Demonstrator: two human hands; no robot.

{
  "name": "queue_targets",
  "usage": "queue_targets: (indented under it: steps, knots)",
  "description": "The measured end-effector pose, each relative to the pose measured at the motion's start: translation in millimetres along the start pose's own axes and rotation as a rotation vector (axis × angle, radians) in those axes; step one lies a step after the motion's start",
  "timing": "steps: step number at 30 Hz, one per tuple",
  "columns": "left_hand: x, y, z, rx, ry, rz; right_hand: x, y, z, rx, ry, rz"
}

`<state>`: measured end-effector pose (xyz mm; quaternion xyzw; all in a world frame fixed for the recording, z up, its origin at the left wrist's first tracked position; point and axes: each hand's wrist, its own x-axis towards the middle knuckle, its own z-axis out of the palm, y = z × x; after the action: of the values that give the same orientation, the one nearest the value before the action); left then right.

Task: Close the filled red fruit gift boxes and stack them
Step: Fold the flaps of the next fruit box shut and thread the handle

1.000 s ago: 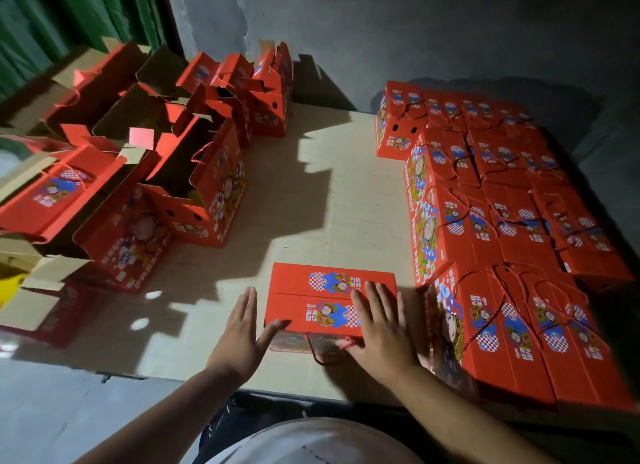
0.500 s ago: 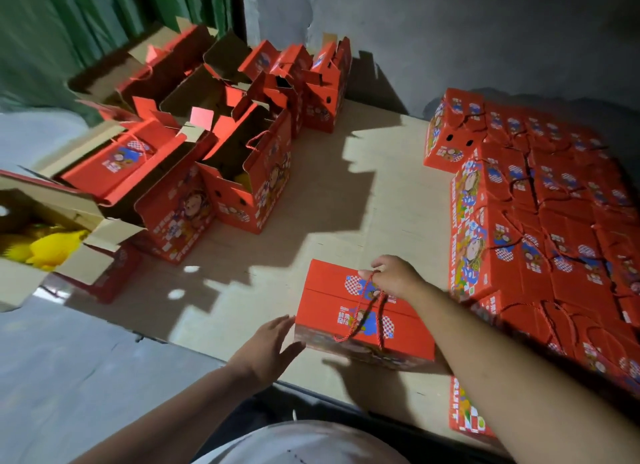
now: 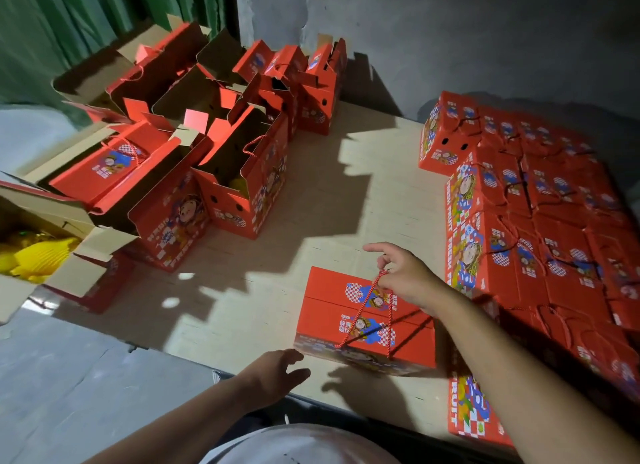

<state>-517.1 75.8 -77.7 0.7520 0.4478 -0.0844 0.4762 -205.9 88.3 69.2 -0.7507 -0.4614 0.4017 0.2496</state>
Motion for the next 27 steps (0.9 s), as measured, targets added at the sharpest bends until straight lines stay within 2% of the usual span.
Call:
queue_targets:
  steps: [3,6,16,20,27]
  knots:
    - [0,8,2,-0.095,-0.030,-0.001,-23,-19,-9,0.094,-0.039,-0.066]
    - [1,17,2,-0.162,0.003,-0.005,-39,-34,-8,0.215,0.074,-0.099]
    - [11,50,-13,-0.272,0.065,0.092,-52,-52,-22,0.477,0.192,-0.024]
    - [21,74,-16,-0.297,0.108,0.225,-53,-60,-31,0.551,0.228,-0.006]
    - [19,98,-3,-0.159,0.009,0.444,-63,-46,-29,0.645,0.307,0.065]
